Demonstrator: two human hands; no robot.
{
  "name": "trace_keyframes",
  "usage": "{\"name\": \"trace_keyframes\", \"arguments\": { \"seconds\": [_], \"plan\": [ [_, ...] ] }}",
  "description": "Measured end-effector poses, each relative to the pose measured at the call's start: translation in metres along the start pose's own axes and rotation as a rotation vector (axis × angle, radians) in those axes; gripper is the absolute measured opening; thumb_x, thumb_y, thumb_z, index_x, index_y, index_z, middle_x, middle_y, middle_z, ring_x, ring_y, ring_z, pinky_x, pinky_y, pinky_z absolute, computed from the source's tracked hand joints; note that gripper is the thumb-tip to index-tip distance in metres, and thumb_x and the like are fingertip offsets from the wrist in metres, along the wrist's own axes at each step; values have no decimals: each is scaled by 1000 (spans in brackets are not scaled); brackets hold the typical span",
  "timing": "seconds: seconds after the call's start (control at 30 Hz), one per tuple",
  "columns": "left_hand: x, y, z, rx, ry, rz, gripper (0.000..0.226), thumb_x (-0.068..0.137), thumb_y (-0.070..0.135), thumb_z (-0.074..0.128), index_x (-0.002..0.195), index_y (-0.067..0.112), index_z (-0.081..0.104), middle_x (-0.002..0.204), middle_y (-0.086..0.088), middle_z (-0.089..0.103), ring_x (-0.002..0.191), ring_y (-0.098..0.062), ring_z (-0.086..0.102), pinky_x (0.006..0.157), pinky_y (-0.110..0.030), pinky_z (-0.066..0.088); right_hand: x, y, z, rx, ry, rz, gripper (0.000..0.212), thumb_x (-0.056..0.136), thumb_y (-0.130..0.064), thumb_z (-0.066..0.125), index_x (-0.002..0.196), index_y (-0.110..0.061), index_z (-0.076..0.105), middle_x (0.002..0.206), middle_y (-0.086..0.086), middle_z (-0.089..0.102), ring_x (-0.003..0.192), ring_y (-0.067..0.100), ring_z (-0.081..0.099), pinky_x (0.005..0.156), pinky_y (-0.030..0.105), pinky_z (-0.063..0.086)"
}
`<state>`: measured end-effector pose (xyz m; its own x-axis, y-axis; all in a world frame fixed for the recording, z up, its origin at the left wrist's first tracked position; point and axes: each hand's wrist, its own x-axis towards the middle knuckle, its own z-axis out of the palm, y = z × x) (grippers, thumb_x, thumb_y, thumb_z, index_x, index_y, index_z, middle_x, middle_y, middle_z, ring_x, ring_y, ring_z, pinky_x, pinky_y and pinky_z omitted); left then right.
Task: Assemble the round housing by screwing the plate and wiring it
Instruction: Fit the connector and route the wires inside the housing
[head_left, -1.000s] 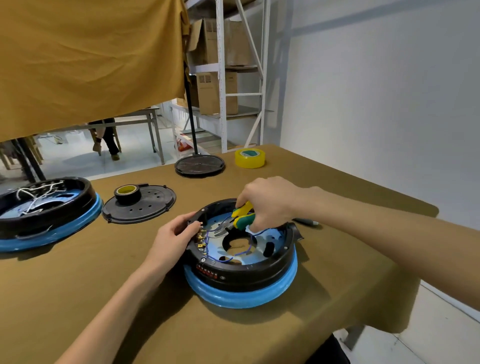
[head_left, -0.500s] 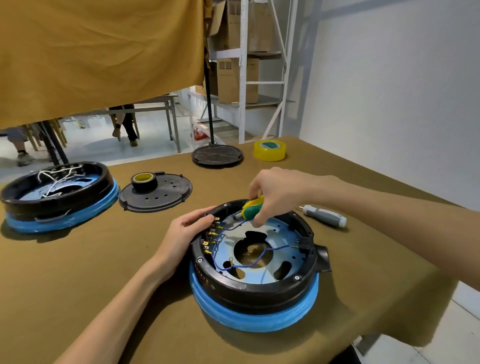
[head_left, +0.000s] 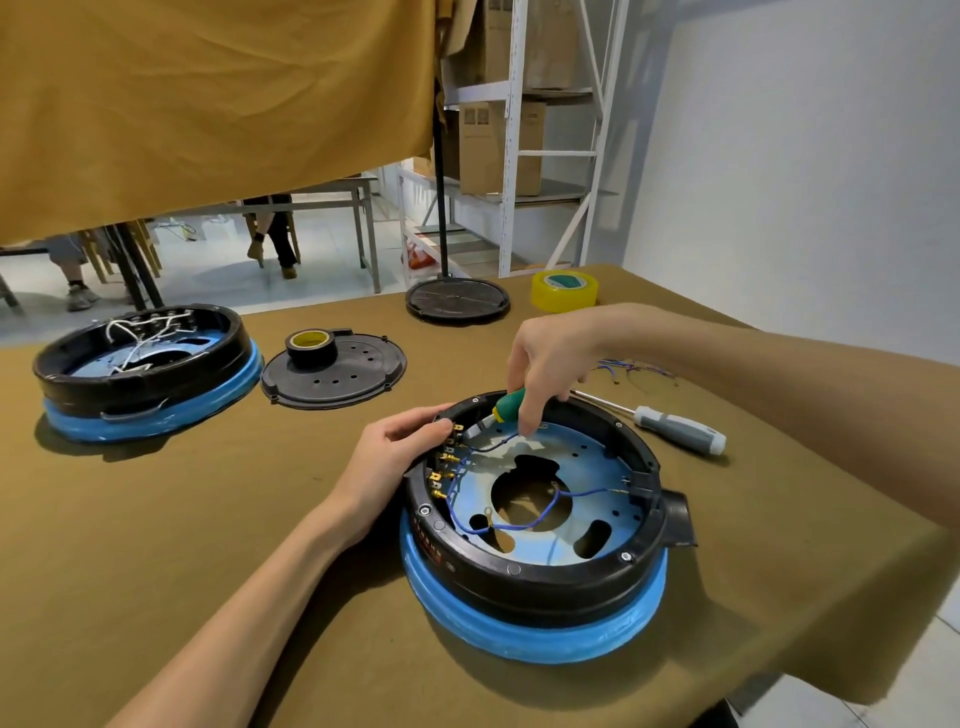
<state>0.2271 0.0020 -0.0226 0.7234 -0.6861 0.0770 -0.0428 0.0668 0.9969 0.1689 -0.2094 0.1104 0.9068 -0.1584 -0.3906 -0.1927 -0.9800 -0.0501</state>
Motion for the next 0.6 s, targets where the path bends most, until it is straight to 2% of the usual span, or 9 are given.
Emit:
{"name": "trace_keyframes", "arguments": {
  "seconds": [0.07, 0.17, 0.23, 0.33, 0.5, 0.6],
  "plan": [
    [-1, 2, 0, 13, 9, 0, 28, 80, 42, 72, 107, 35, 78, 101, 6, 79, 94, -13, 75, 68, -15, 55, 1, -3, -5, -24, -15, 2, 60, 70, -52, 87, 121, -23, 72, 95, -5, 71, 79, 12, 72, 64, 28, 58],
    [-2, 5, 0, 31, -2, -14, 17, 78, 45, 72, 94, 45, 80, 98, 8, 79, 90, -9, 75, 66, -14, 54, 1, -7, -10, -36, -38, 22, 61, 70, -51, 87, 121, -22, 71, 99, -4, 71, 84, 13, 74, 68, 29, 59],
    [-2, 6, -3, 25, -29, -41, 19, 80, 44, 72, 98, 45, 80, 101, 5, 79, 91, -12, 76, 67, -17, 56, 0, -9, -12, -41, -47, 39, 58, 70, -52, 87, 116, -21, 73, 102, -1, 72, 85, 15, 73, 66, 29, 59],
    [-1, 8, -5, -2, -67, -86, 26, 83, 41, 74, 108, 34, 79, 108, -2, 78, 99, -20, 76, 72, -23, 58, -3, -13, -11, -42, -68, 68, 54, 71, -53, 86, 110, -19, 72, 105, 4, 72, 83, 18, 69, 63, 28, 58],
    [-2, 8, -5, -19, -108, -90, 34, 85, 36, 73, 117, 25, 77, 111, -8, 77, 102, -26, 75, 77, -25, 59, -12, -14, -9, 0, -119, 155, 47, 74, -53, 85, 101, -17, 71, 90, 5, 68, 71, 20, 67, 60, 27, 57],
    [-3, 10, -4, -20, -95, -84, 32, 82, 39, 71, 110, 27, 79, 108, -7, 78, 98, -23, 76, 70, -21, 58, -18, -13, -5, 45, -134, 194, 48, 76, -54, 84, 103, -18, 67, 105, 9, 69, 76, 23, 72, 65, 30, 59]
  ]
}}
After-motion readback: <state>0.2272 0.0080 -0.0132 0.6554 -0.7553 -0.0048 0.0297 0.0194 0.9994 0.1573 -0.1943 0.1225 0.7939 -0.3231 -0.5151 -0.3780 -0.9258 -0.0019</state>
